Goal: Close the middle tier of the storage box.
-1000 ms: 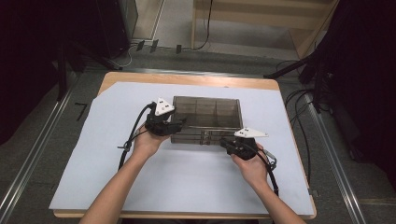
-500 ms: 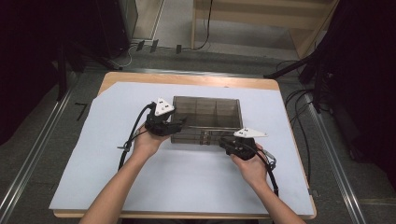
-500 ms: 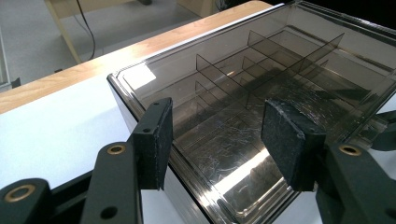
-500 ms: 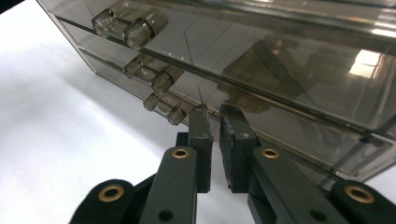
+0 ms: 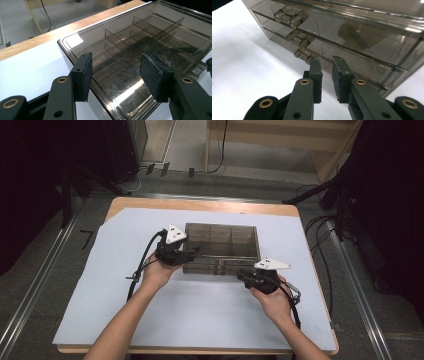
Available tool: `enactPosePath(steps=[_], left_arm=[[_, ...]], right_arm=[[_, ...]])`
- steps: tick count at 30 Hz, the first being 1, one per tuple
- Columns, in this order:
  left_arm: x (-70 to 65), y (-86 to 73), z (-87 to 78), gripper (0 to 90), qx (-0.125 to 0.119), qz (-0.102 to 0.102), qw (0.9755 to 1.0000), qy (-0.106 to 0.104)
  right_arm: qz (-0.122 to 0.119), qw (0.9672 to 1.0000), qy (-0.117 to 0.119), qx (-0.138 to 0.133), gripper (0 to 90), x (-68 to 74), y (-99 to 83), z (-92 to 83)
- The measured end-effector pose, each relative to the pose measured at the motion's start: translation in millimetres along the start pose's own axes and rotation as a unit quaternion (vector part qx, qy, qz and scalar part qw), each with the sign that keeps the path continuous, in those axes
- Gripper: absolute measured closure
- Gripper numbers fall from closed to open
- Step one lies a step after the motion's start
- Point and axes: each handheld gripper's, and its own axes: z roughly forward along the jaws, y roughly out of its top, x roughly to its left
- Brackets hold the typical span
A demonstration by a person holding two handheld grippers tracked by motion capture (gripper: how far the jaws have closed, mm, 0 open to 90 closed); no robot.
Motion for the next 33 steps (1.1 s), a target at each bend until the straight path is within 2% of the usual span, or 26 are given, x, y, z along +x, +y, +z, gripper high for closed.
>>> enactPosePath(steps=[13,33], left_arm=[[0.6,0.1,-0.3,45.1,0.001,0.000,1.0000,-0.002],[0.7,0.0,-0.7,45.1,0.000,-0.001,1.0000,-0.003]], right_arm=[[-0.007,1.0000,-0.005,-0.004,73.8,-5.8,-1.1,-19.1],[-0.006,0.9989,-0.039,-0.024,68.3,-28.5,-15.8,-51.0]])
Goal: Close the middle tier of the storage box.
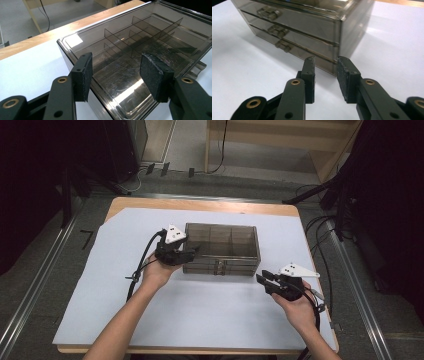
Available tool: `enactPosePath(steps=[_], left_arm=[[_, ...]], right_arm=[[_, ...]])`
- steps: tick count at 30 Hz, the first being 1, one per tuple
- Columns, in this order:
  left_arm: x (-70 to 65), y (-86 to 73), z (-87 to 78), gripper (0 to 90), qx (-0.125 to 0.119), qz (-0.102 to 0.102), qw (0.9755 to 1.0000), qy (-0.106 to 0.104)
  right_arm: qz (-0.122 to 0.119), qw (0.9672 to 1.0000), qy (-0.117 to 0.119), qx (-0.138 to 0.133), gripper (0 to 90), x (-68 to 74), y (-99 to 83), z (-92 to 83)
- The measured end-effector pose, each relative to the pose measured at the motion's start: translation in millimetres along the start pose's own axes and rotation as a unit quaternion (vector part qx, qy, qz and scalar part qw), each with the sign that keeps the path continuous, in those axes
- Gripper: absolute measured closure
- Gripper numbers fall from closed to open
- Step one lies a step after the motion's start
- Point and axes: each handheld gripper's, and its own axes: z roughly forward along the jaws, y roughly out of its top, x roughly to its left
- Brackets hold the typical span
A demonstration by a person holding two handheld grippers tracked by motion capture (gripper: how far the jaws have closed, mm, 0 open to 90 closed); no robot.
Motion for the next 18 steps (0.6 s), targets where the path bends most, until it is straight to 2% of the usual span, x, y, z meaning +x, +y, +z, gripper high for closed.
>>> enactPosePath(steps=[6,10,18], left_arm=[[-0.5,-0.6,0.9,44.7,-0.005,-0.002,1.0000,0.002],[-0.7,-0.8,0.7,44.6,-0.005,-0.003,1.0000,0.002],[-2.1,-2.5,0.4,44.2,-0.011,-0.005,0.9999,0.007]], right_arm=[[0.021,0.9997,-0.013,-0.007,64.5,-15.2,-10.2,-3.9],[0.029,0.9992,-0.030,0.001,64.1,-26.4,-18.8,-4.7],[0.033,0.9979,-0.054,0.012,62.5,-42.1,-32.4,-3.2]])
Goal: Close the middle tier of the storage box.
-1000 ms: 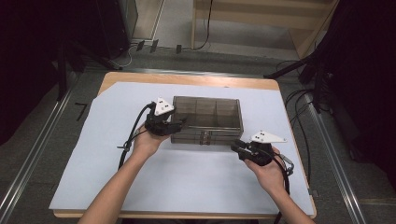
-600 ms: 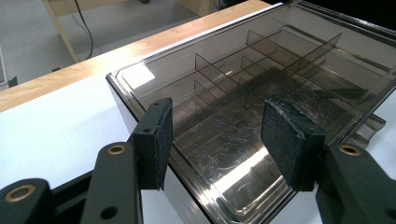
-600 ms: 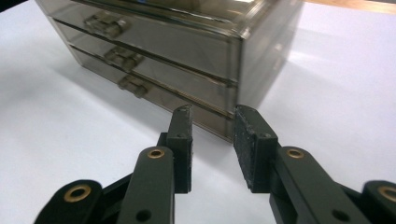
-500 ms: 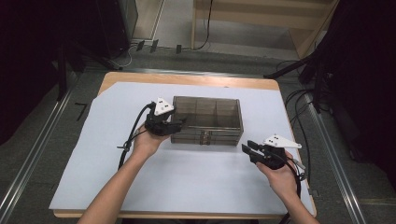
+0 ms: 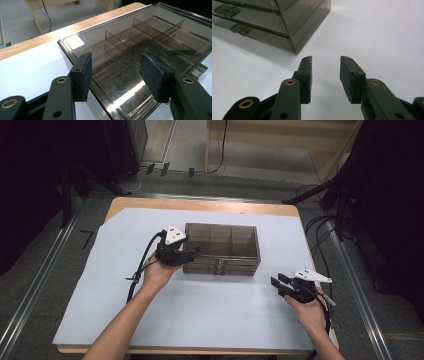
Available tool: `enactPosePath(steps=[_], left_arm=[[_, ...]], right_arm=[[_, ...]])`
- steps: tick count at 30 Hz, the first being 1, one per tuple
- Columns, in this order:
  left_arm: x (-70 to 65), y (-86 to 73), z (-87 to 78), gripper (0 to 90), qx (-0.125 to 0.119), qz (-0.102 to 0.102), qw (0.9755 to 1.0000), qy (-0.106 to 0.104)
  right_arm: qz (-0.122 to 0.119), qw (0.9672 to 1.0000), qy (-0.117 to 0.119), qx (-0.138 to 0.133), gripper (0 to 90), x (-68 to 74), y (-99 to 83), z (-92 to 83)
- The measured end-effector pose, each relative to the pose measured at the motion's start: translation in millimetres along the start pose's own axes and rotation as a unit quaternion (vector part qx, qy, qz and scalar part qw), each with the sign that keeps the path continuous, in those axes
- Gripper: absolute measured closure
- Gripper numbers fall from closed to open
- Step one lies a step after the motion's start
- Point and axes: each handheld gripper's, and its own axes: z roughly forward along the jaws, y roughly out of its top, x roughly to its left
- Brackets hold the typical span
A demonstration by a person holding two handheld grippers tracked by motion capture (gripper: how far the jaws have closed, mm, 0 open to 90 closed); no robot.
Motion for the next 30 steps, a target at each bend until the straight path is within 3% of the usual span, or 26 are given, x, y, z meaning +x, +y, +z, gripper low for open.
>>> enactPosePath(steps=[9,13,20,30], left_arm=[[-2.5,0.0,-4.2,43.7,0.003,0.007,1.0000,-0.004],[-0.3,-1.6,-10.2,43.6,-0.011,-0.006,0.9999,-0.009],[5.8,-6.8,-27.2,43.5,-0.024,-0.013,0.9996,-0.002],[14.8,-21.4,-47.7,43.4,-0.025,-0.021,0.9994,0.014]], right_arm=[[0.003,0.9997,-0.021,0.012,59.3,-10.2,-8.9,5.1],[0.000,0.9995,-0.027,0.015,58.0,-10.5,-10.3,6.5],[-0.003,0.9993,-0.029,0.025,56.5,-10.9,-11.5,9.7],[-0.014,0.9984,-0.040,0.038,54.2,-8.0,-10.9,13.5]])
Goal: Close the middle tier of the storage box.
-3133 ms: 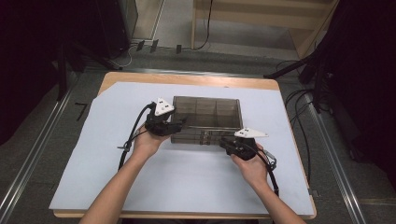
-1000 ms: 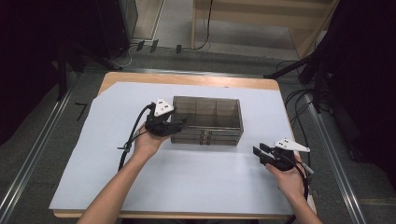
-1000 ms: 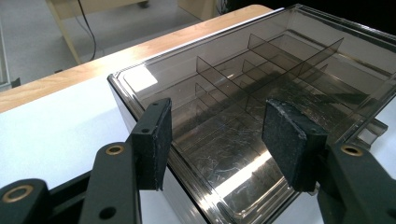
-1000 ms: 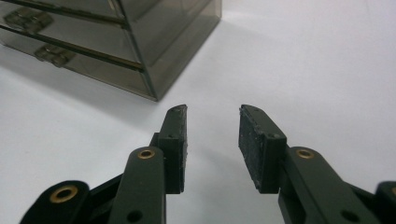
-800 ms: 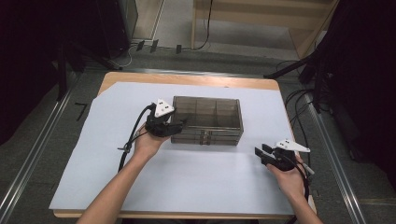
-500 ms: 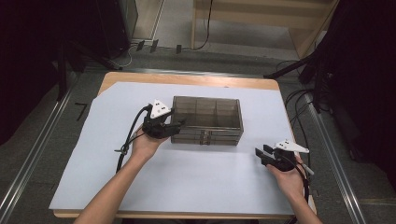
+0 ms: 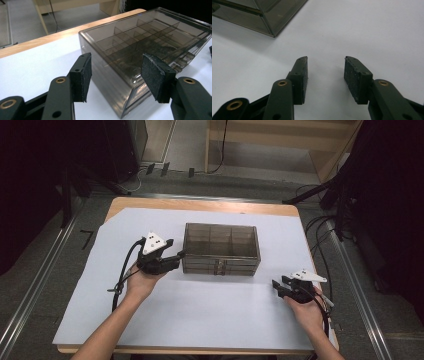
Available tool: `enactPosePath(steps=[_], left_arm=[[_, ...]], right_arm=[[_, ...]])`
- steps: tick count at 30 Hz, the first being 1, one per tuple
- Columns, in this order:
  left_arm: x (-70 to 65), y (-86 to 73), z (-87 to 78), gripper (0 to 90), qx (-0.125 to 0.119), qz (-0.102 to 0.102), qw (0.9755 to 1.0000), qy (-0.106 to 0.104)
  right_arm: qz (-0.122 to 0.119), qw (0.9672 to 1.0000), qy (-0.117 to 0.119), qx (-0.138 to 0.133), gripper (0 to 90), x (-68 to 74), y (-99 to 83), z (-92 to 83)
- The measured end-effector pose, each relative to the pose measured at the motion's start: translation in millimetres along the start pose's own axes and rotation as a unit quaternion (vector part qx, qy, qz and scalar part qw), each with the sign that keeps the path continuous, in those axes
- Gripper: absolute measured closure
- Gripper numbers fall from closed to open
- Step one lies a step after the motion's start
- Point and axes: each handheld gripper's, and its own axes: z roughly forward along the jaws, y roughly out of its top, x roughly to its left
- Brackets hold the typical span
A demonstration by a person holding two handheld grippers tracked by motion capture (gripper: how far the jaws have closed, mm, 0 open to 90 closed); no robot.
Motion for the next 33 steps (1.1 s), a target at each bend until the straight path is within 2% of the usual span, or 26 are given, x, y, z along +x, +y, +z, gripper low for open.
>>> enactPosePath(steps=[6,10,15,19,22,33], left_arm=[[4.3,-8.7,-8.1,43.2,-0.007,-0.016,0.9998,0.004],[6.9,-16.3,-12.1,42.9,-0.004,-0.020,0.9998,0.005],[10.7,-30.0,-17.4,42.5,0.001,-0.032,0.9994,0.015],[15.0,-38.3,-23.7,42.4,0.011,-0.027,0.9992,0.029],[17.5,-43.2,-26.5,42.4,0.012,-0.035,0.9987,0.034],[17.1,-57.4,-26.6,42.3,0.033,-0.025,0.9982,0.043]], right_arm=[[0.001,1.0000,-0.002,0.006,54.4,0.5,0.4,0.3],[-0.012,0.9999,-0.010,0.007,54.0,2.4,0.3,1.1],[-0.012,0.9998,-0.011,0.008,54.1,3.3,0.3,1.3],[-0.011,0.9998,-0.011,0.007,54.1,3.5,0.1,1.4],[-0.012,0.9998,-0.011,0.008,54.0,3.3,0.2,1.5],[-0.011,0.9999,-0.008,0.008,54.0,2.2,0.3,1.4]])
